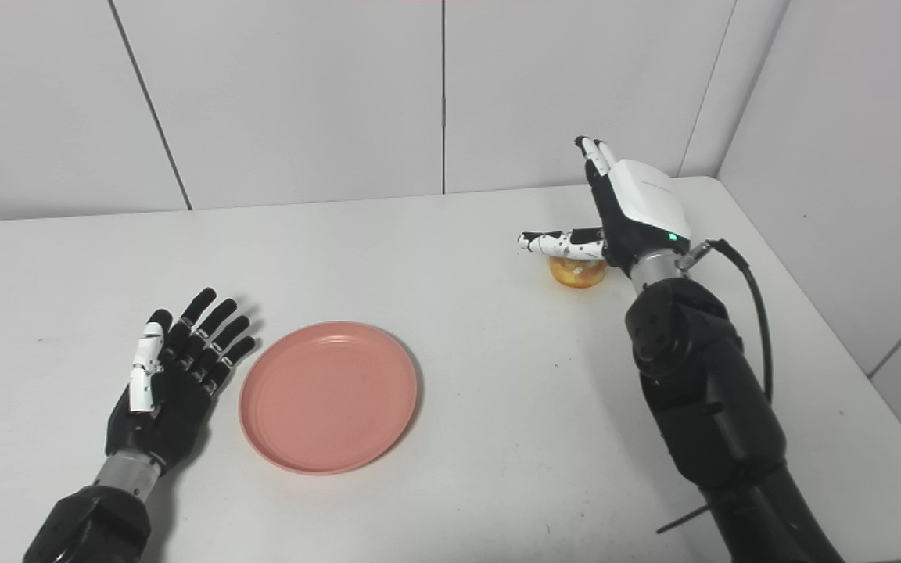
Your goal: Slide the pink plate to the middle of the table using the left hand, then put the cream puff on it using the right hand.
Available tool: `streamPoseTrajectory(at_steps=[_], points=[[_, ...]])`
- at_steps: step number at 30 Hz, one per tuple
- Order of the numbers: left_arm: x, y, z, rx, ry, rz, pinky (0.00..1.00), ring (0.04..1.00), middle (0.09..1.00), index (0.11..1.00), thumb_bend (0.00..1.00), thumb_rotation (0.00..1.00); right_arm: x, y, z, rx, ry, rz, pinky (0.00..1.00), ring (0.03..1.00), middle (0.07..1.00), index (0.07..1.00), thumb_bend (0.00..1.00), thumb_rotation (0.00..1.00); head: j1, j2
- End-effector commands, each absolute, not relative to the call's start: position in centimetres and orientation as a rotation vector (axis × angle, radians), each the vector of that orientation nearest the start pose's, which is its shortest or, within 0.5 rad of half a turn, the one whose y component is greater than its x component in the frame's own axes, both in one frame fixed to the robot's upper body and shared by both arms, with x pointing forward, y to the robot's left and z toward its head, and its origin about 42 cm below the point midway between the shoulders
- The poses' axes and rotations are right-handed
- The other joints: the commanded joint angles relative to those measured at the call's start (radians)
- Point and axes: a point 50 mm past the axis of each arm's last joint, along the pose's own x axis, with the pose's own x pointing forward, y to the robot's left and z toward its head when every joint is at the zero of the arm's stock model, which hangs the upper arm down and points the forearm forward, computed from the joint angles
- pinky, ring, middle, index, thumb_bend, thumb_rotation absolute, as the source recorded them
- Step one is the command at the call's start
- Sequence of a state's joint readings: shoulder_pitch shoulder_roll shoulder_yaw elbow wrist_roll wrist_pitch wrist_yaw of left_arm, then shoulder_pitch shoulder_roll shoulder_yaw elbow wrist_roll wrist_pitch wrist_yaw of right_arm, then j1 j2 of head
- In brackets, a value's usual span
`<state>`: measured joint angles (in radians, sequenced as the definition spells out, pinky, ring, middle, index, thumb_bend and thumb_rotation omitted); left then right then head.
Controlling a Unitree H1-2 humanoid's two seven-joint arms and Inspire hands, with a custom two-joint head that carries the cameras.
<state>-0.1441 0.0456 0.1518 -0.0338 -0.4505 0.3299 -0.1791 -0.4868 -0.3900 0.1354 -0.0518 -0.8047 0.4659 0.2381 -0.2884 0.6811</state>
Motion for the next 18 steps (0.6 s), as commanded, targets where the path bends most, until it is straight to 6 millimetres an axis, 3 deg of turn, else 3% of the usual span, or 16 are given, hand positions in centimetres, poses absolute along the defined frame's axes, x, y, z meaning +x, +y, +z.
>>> streamPoseTrajectory(at_steps=[1,18], points=[[33.0,24.2,13.4,-0.426,0.083,-0.160,0.88,0.894,0.911,0.907,0.38,1.00,42.4,-28.3,29.1,-1.177,-0.083,-0.148,0.74,0.931,0.990,0.983,0.87,0.49,0.003,0.001],[32.9,24.4,13.4,-0.421,0.083,-0.155,0.88,0.887,0.902,0.897,0.38,1.00,45.6,-29.8,26.6,-1.181,0.074,-0.107,0.74,0.925,0.994,0.975,0.89,0.52,0.009,0.006]])
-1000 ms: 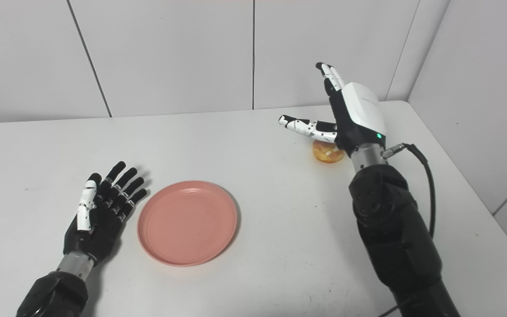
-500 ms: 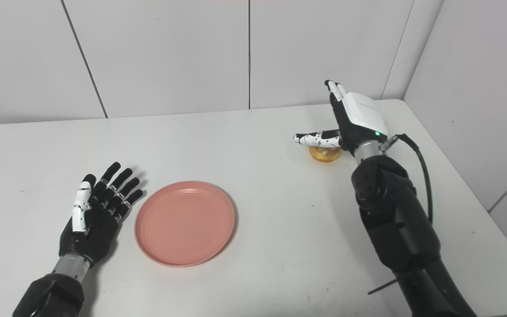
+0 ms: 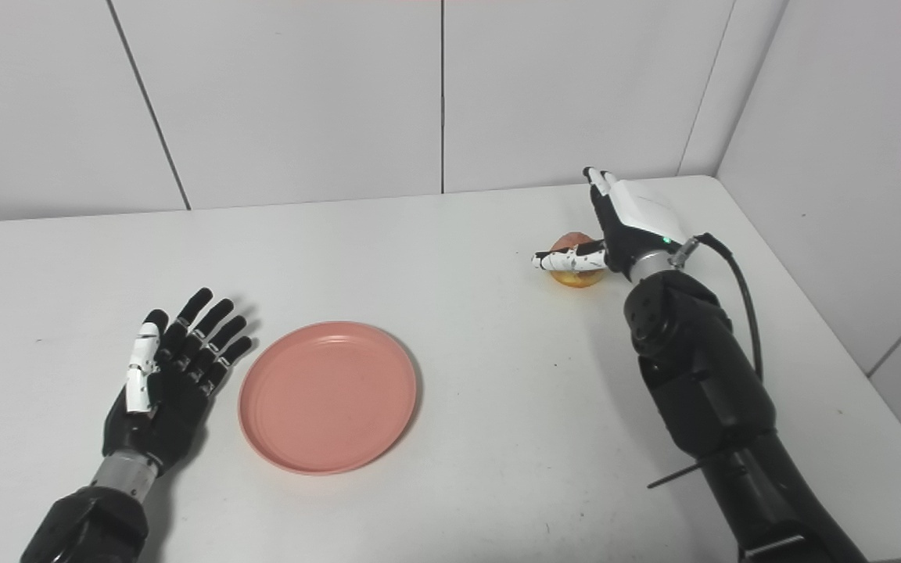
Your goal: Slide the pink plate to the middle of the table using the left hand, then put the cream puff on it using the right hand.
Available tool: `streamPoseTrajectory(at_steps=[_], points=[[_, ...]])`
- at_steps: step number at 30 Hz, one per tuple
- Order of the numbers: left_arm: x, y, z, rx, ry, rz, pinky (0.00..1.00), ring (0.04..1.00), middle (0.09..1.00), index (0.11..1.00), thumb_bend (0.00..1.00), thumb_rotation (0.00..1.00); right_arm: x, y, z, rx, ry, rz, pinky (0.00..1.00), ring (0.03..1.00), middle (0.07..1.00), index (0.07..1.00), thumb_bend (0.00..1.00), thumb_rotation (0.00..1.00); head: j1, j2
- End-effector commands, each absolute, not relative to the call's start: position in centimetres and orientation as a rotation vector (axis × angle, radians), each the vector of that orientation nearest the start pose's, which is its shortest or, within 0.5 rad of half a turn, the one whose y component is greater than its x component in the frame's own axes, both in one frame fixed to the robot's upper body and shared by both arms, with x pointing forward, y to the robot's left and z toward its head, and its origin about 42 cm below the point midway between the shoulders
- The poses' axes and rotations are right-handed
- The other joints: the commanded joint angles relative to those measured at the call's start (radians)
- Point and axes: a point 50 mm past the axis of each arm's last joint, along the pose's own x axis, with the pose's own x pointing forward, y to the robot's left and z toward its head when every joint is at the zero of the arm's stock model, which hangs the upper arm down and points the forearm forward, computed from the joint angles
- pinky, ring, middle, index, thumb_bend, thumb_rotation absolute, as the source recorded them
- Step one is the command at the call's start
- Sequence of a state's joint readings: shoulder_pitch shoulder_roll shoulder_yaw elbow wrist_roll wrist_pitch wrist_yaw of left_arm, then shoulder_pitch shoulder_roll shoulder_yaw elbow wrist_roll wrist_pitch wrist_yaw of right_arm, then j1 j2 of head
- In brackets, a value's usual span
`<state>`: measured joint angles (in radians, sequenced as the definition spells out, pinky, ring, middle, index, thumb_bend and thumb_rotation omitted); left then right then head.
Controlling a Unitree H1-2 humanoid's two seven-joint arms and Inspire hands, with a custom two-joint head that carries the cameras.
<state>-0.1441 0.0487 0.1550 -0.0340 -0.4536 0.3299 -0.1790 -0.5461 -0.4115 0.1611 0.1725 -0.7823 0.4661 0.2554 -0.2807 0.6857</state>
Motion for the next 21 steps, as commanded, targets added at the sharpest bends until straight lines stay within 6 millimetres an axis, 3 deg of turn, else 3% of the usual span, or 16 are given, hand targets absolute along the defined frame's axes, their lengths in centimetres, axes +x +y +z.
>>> streamPoseTrajectory(at_steps=[1,21], points=[[32.9,24.5,13.4,-0.418,0.084,-0.153,0.88,0.886,0.902,0.896,0.38,1.00,45.7,-29.9,26.5,-1.179,0.082,-0.106,0.73,0.922,0.991,0.973,0.89,0.51,0.002,0.001],[32.8,24.3,13.6,-0.424,0.082,-0.155,0.88,0.884,0.895,0.886,0.39,1.00,47.7,-29.5,24.8,-1.172,0.110,-0.069,0.74,0.881,0.951,0.936,0.89,0.47,0.011,0.008]])
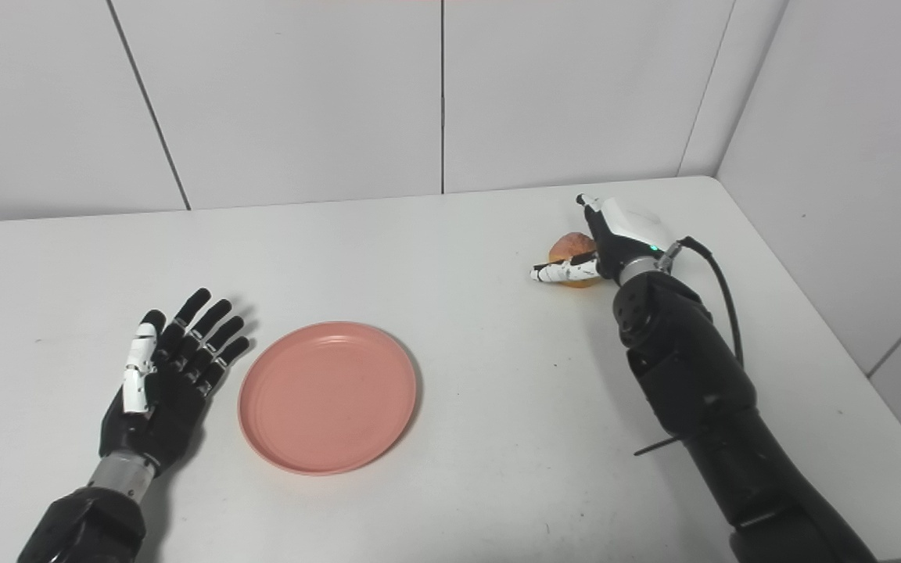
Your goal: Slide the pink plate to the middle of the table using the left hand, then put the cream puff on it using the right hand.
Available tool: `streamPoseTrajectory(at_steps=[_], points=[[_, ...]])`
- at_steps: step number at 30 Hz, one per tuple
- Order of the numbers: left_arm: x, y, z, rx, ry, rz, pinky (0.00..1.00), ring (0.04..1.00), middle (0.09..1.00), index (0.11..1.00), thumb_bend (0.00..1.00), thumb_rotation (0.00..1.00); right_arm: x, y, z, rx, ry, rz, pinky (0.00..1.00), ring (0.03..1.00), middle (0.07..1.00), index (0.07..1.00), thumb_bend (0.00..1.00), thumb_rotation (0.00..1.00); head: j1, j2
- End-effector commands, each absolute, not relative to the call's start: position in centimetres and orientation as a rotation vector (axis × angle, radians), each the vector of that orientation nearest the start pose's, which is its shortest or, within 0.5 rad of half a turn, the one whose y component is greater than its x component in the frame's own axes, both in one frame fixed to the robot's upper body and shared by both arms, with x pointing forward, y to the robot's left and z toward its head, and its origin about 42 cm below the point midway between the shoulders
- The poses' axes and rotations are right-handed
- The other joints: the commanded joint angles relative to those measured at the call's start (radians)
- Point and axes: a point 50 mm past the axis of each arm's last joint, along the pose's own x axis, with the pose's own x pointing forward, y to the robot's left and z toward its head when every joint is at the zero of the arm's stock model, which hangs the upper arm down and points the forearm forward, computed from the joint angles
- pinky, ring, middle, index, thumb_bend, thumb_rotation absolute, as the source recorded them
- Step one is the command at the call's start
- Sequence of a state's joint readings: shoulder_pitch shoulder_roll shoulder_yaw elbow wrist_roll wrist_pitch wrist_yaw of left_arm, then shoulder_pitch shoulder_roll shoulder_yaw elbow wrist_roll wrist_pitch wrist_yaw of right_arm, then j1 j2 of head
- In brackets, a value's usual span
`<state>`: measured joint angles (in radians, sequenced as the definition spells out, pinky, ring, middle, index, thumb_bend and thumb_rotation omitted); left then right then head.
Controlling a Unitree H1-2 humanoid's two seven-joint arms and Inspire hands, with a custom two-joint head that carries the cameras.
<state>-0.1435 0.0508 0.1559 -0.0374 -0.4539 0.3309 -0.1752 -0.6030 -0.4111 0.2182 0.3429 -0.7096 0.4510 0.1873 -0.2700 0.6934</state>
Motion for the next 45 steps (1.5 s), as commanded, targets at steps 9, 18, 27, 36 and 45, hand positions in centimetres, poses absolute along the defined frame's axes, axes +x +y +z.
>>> streamPoseTrajectory(at_steps=[9,18,27,36,45], points=[[32.8,24.4,13.6,-0.428,0.079,-0.158,0.90,0.890,0.900,0.890,0.38,1.00,47.9,-29.4,24.5,-1.151,0.116,-0.045,0.71,0.869,0.945,0.928,0.87,0.44,0.005,0.006],[32.7,24.5,13.7,-0.424,0.080,-0.156,0.89,0.889,0.899,0.890,0.38,1.00,48.2,-29.7,24.5,-1.149,0.165,-0.043,0.75,0.882,0.943,0.917,0.86,0.39,0.004,0.009],[32.7,24.5,13.7,-0.422,0.082,-0.154,0.89,0.885,0.894,0.885,0.38,1.00,48.4,-30.5,24.4,-1.183,0.198,-0.055,0.72,0.852,0.905,0.886,0.86,0.34,0.010,0.010],[32.6,24.2,14.1,-0.416,0.077,-0.163,0.87,0.875,0.886,0.876,0.39,1.00,48.8,-31.4,23.4,-1.134,0.246,-0.074,0.57,0.674,0.745,0.795,0.81,0.26,0.017,0.008],[32.6,24.0,14.2,-0.414,0.077,-0.160,0.86,0.871,0.882,0.871,0.39,1.00,49.5,-32.1,22.9,-1.167,0.268,-0.114,0.33,0.405,0.501,0.536,0.58,0.15,0.020,0.006]])
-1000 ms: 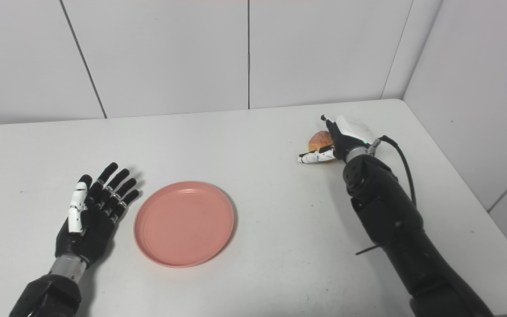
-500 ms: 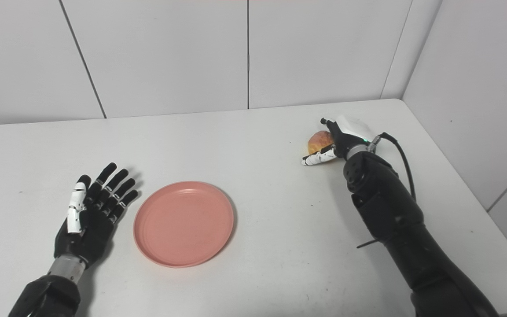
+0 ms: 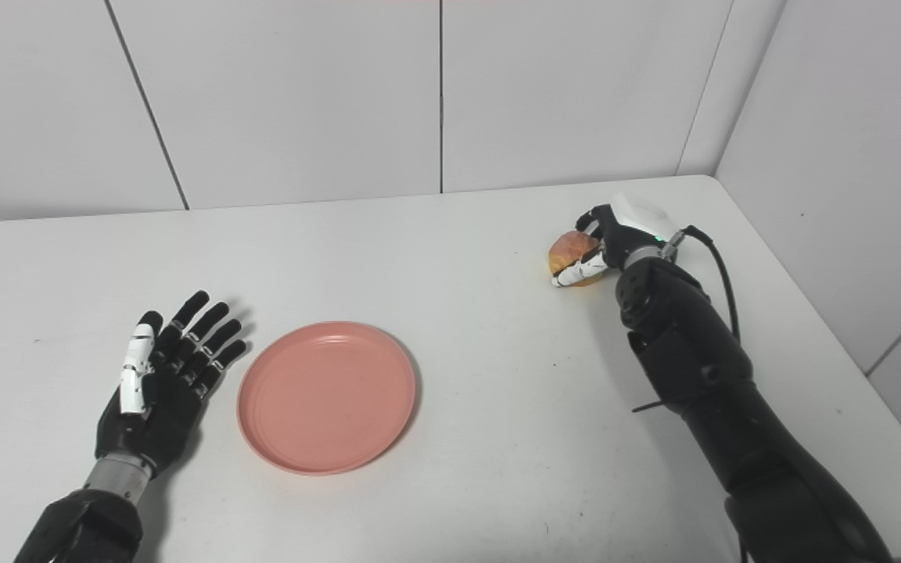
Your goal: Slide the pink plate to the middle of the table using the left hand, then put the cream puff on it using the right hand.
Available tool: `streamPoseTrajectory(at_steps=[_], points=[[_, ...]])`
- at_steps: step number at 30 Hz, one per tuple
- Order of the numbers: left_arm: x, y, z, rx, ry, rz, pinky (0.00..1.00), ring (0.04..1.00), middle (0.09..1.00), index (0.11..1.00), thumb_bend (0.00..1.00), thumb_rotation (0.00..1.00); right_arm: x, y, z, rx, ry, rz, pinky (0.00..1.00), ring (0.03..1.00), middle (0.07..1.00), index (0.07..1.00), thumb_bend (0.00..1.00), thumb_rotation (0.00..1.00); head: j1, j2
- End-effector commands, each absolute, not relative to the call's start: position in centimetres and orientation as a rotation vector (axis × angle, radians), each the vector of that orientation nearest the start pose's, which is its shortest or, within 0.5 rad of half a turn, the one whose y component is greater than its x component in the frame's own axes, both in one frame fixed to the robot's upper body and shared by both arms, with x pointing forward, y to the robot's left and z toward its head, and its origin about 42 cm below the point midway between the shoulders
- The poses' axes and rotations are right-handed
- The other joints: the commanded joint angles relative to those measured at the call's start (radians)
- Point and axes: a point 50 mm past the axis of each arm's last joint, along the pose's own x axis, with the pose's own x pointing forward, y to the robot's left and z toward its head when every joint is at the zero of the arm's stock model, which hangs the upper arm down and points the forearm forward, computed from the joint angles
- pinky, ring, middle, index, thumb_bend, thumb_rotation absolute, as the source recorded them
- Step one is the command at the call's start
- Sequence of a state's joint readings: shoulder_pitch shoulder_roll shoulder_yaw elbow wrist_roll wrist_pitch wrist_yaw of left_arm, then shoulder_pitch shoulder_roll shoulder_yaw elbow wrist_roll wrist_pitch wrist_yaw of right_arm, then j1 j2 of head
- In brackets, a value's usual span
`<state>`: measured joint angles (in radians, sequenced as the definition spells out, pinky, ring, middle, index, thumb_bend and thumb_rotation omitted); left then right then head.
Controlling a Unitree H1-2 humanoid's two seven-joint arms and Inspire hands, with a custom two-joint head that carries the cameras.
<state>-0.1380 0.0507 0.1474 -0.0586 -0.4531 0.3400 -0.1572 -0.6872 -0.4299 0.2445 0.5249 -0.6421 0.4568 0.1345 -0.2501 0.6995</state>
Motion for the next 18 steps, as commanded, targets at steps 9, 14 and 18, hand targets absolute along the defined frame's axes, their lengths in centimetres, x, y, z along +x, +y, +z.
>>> streamPoseTrajectory(at_steps=[9,14,18], points=[[32.7,23.9,14.3,-0.424,0.070,-0.166,0.87,0.874,0.887,0.874,0.39,1.00,49.1,-32.1,22.8,-1.147,0.237,-0.118,0.32,0.393,0.465,0.484,0.50,0.13,0.005,-0.001],[32.7,23.9,14.3,-0.418,0.068,-0.169,0.87,0.874,0.886,0.872,0.39,1.00,48.8,-31.6,23.6,-1.136,0.204,-0.127,0.30,0.381,0.462,0.486,0.50,0.13,0.015,0.001],[32.7,23.7,14.5,-0.418,0.063,-0.171,0.86,0.871,0.886,0.874,0.39,1.00,48.5,-31.4,24.4,-1.110,0.172,-0.134,0.32,0.405,0.473,0.487,0.50,0.14,0.032,0.001]])
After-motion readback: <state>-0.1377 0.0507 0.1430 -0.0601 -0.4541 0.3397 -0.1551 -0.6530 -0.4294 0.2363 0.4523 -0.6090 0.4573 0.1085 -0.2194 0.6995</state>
